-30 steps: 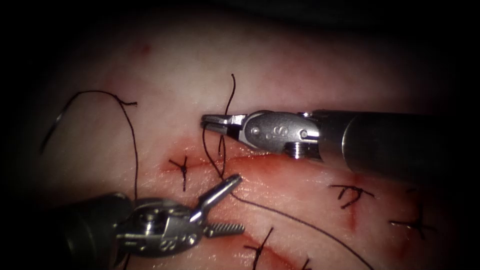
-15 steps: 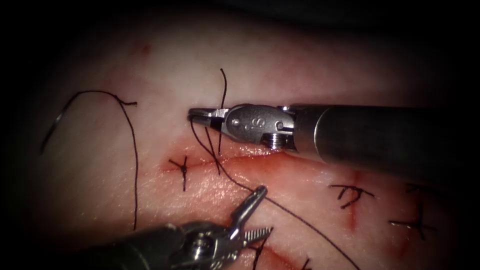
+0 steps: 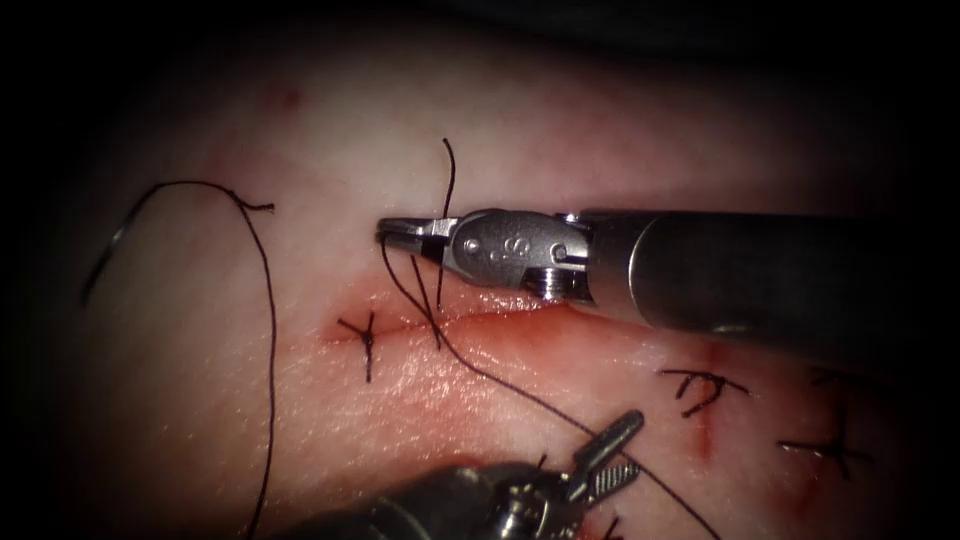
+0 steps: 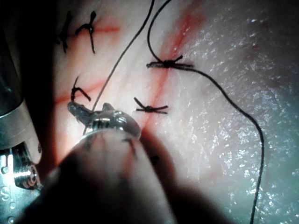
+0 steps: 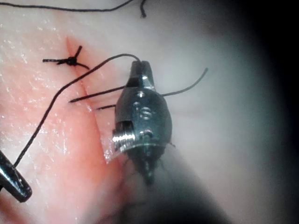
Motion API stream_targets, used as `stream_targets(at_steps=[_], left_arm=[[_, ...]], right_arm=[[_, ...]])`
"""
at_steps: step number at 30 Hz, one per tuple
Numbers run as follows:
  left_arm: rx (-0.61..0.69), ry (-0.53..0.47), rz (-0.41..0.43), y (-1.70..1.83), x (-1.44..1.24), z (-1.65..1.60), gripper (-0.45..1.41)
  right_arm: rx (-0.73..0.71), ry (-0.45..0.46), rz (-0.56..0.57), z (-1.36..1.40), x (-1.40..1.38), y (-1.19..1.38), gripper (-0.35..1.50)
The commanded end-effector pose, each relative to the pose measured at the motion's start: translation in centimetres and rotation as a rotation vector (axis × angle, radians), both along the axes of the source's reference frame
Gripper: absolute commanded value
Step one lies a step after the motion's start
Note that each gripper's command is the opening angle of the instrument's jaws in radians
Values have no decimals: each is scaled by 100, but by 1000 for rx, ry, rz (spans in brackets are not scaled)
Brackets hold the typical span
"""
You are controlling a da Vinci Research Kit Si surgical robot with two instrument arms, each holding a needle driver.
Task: Wound Closure
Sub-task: Use the right hand to handoff a longer length of suture to the left hand.
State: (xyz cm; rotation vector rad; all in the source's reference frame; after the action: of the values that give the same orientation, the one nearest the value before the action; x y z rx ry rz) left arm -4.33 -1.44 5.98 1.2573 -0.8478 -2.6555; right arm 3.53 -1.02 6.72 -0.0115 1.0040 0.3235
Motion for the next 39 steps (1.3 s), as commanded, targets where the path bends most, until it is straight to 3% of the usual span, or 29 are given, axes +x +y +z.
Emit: stream_targets(at_steps=[1, 12, 15, 21, 24, 25, 26, 27, 34, 36, 38, 39], left_arm=[[-2, -5, 3, 3, -7, 4, 12], [-3, -13, 45, -4, -19, 1, 10], [-12, -13, 54, -10, -25, 0, 21], [-13, -12, 52, -9, -28, 2, 21], [-15, -14, 52, -9, -32, 4, 14], [-13, -13, 54, -9, -32, 4, 4], [-7, -11, 61, -9, -32, 4, -40], [-3, -9, 66, -9, -32, 4, -45], [42, -13, 146, -14, -27, 0, -45], [71, -26, 208, -17, -16, -8, -45], [47, -46, 199, -25, 14, -24, -45], [47, -46, 199, -25, 14, -24, -45]], right_arm=[[-2, 2, 0, 5, 10, 2, -35], [2, 1, 5, 6, 11, 2, -35], [2, 2, 4, 6, 11, 2, -35], [2, 0, 1, 7, 11, 0, -35], [6, 1, 3, 7, 11, 0, -35], [6, 1, 3, 7, 11, -1, -35], [6, 2, 2, 7, 11, -1, -35], [6, 2, 2, 7, 10, -2, -35], [10, 3, 4, 7, 9, -2, -35], [14, 5, 5, 7, 7, -4, -35], [13, 5, 0, 4, 0, -7, -35], [13, 5, 0, 4, 0, -7, -35]])
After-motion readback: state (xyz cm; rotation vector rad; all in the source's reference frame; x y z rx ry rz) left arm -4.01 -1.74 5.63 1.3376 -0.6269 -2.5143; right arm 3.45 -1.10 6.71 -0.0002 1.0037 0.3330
